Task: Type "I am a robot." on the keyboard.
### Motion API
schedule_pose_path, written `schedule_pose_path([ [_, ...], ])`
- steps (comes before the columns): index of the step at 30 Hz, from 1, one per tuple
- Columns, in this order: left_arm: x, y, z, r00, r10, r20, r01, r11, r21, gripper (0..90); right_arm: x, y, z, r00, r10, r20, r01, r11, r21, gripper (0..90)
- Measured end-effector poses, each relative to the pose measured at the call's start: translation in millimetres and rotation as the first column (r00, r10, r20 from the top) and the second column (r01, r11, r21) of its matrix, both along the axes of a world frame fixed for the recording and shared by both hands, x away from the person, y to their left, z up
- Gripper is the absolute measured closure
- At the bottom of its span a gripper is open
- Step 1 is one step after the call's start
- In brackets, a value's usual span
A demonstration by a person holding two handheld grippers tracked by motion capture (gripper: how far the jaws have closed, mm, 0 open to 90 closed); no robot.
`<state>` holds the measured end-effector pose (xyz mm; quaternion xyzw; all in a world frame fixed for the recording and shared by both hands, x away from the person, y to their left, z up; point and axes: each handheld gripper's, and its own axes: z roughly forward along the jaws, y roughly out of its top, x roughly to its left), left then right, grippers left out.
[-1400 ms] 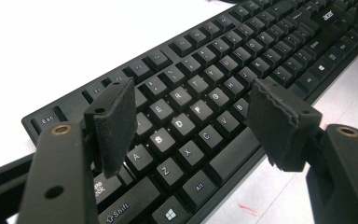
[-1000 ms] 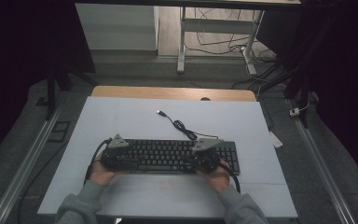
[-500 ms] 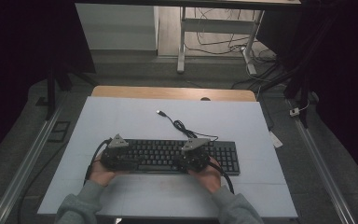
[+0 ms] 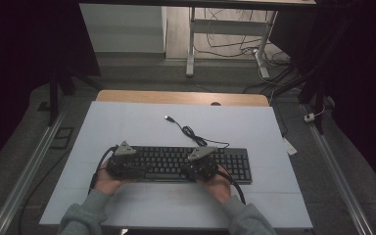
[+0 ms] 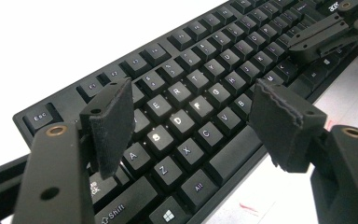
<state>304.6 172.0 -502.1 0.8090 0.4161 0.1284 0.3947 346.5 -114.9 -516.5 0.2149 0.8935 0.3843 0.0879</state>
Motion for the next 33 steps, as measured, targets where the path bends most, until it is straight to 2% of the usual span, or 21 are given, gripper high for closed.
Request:
schedule_pose_path([
  [2, -0.1, 0.2, 0.1, 1.0000, 0.000, 0.001, 0.000, 1.0000, -0.001, 30.3, -0.9, -0.4, 1.3, 0.9999, 0.000, 0.016, 0.000, 1.000, 0.004, 89.7],
  [5, -0.3, 0.9, 0.4, 1.0000, 0.006, 0.002, -0.006, 1.0000, -0.004, 30.4, -0.7, -4.7, 6.1, 0.9997, -0.005, 0.026, 0.004, 0.999, 0.043, 89.7],
  [9, 0.0, 1.6, 0.4, 1.0000, 0.005, 0.004, -0.005, 1.0000, -0.001, 30.4, -0.1, -14.1, 12.6, 0.9985, -0.027, 0.048, 0.023, 0.997, 0.073, 89.1],
  [17, -0.4, 1.0, 0.3, 1.0000, 0.007, 0.003, -0.007, 1.0000, 0.000, 30.4, 0.8, -35.9, 18.9, 0.9937, -0.090, 0.067, 0.083, 0.991, 0.101, 69.0],
  [22, -0.4, 0.7, 0.2, 1.0000, 0.005, 0.003, -0.005, 1.0000, 0.002, 30.3, 0.9, -50.1, 19.9, 0.9907, -0.119, 0.065, 0.112, 0.988, 0.111, 60.2],
  [27, -0.3, 1.6, 0.4, 1.0000, 0.005, 0.005, -0.005, 1.0000, 0.002, 30.3, 0.8, -59.7, 20.2, 0.9907, -0.122, 0.061, 0.114, 0.986, 0.122, 55.1],
  [33, -0.7, 1.6, 0.5, 1.0000, 0.003, 0.007, -0.003, 1.0000, 0.003, 30.3, 0.7, -61.2, 20.0, 0.9902, -0.126, 0.059, 0.119, 0.986, 0.118, 53.6],
])
